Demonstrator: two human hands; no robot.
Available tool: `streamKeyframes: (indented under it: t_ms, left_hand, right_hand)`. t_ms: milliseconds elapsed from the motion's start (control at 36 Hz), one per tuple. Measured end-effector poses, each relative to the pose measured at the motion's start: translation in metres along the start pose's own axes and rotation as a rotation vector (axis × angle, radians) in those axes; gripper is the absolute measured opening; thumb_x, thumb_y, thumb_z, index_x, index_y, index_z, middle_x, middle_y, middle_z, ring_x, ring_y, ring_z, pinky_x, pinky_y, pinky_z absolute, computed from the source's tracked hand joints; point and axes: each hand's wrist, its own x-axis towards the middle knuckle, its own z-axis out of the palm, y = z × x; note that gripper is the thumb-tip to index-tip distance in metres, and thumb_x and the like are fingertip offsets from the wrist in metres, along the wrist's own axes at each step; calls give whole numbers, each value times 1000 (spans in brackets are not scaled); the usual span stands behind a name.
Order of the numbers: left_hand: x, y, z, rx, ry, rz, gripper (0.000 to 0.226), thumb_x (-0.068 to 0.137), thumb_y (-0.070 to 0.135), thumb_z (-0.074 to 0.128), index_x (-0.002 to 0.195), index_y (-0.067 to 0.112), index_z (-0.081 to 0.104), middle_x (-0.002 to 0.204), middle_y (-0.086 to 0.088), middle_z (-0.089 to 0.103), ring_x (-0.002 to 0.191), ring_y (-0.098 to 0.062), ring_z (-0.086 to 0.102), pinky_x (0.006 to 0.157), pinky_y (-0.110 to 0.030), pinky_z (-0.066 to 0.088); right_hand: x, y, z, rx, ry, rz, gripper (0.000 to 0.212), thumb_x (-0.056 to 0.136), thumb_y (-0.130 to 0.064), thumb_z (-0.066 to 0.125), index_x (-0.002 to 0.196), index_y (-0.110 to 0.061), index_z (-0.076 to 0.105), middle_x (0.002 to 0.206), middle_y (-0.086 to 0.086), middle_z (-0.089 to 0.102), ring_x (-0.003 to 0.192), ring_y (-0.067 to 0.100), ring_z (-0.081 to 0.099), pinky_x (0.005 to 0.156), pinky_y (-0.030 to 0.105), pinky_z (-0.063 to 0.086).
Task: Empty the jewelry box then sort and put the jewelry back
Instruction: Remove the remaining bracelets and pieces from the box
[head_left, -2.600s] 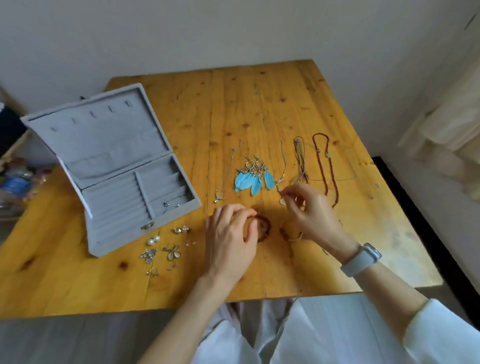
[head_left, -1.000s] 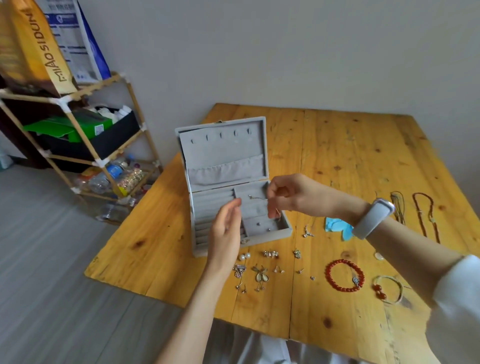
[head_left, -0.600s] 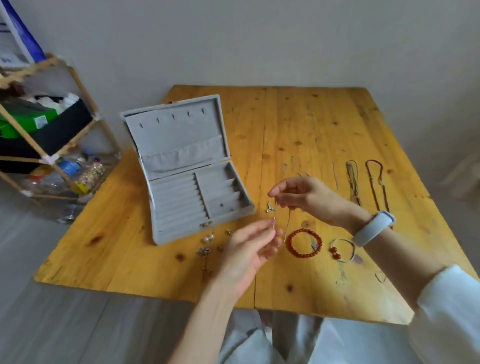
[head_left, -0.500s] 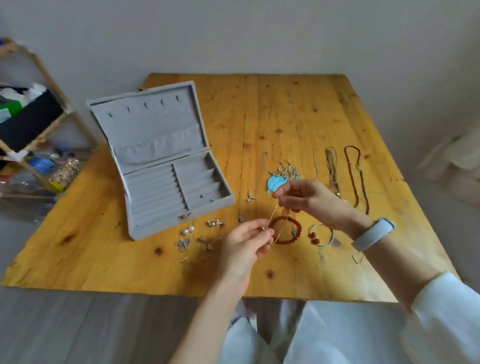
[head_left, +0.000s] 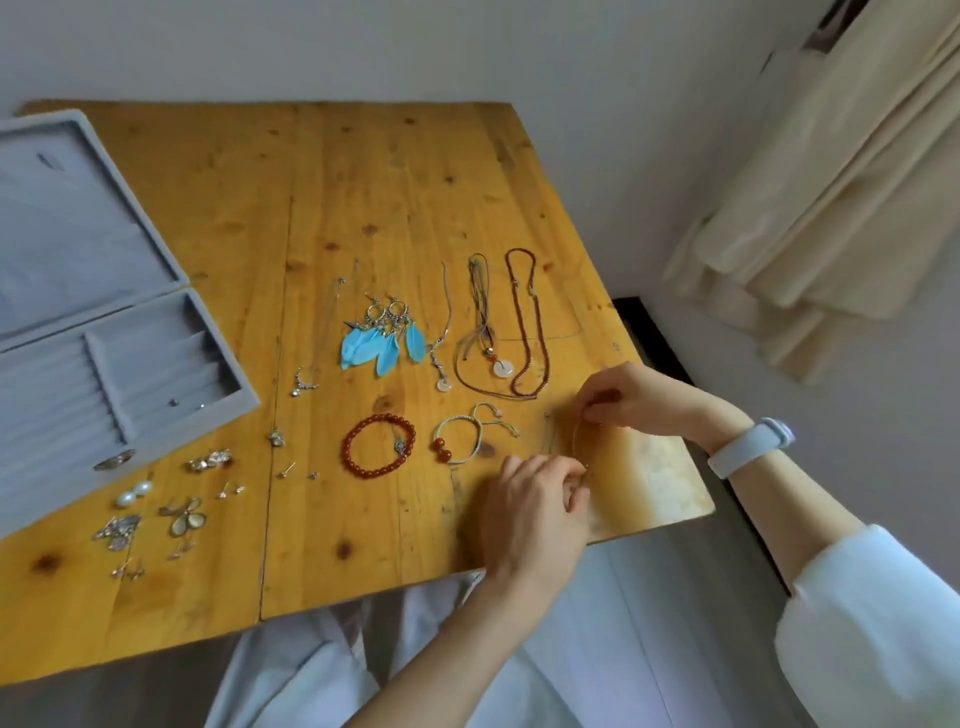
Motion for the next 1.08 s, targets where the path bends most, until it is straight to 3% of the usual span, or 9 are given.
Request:
streamKeyframes:
  t_ms: [83,167,250,389,444,528,833,1083]
  left_hand:
    - [0,-5,6,176,78,152,19,73,26,58,88,25,70,90,8,62,84,-18,52,68,-29,47]
    - [1,-14,6,368,64,311,27,77,30,52,99,26,67,110,9,61,98,-18,49,73,-34,44]
    - [0,-21,5,490,-23,436,41,81,38,41,113,23,62,127,8,55,111,-22,47,80,-40,38]
    - [-3,-27,9,519,-80,543,45,85,43,40,121,22,56,132,6,53,117,-24,41,88,-44,27]
    - [-4,-27,10,527,-92,551,45,86,44,39,122,22,56,132,6,53,117,-24,41,89,-44,27]
    - [-3,-26,10,534,-104,540,45,86,44,39,122,22,56,132,7,52,118,-24,41,89,-44,27]
    - [-5,-29,7,528,-95,513,40,88,41,38,114,20,59,130,6,54,117,-23,41,90,-44,28]
    - [-5,-29,0,421,-115,450,36,88,39,40,116,26,57,134,7,51,119,-21,42,91,-45,33]
  right_hand:
    - [7,8,3,-53,31,-4,15,88,-10,57,99,-12,67,93,-2,60,84,12,53,65,6,41]
    - [9,12,6,-48,103,-54,17,88,-11,57,102,-13,67,95,-5,57,85,11,52,67,3,39]
    - [7,19,11,-73,205,-119,20,91,-11,54,106,-15,66,101,-3,54,88,12,52,77,14,39]
    - [-12,38,31,-128,516,-261,43,81,1,36,107,-14,67,105,7,60,95,21,52,81,28,44]
    - [-21,49,41,-175,559,-285,51,78,-8,28,110,-17,66,107,7,60,99,21,48,80,36,43]
    - [-27,59,52,-248,514,-265,55,77,-16,25,117,-23,62,114,5,56,108,17,40,85,38,36]
    - [-19,62,56,-404,605,-200,50,82,-19,30,122,-26,58,113,7,56,109,20,38,82,40,36]
    - [-18,55,63,-233,683,-112,48,81,-9,34,122,-19,58,112,7,58,107,27,48,84,38,34]
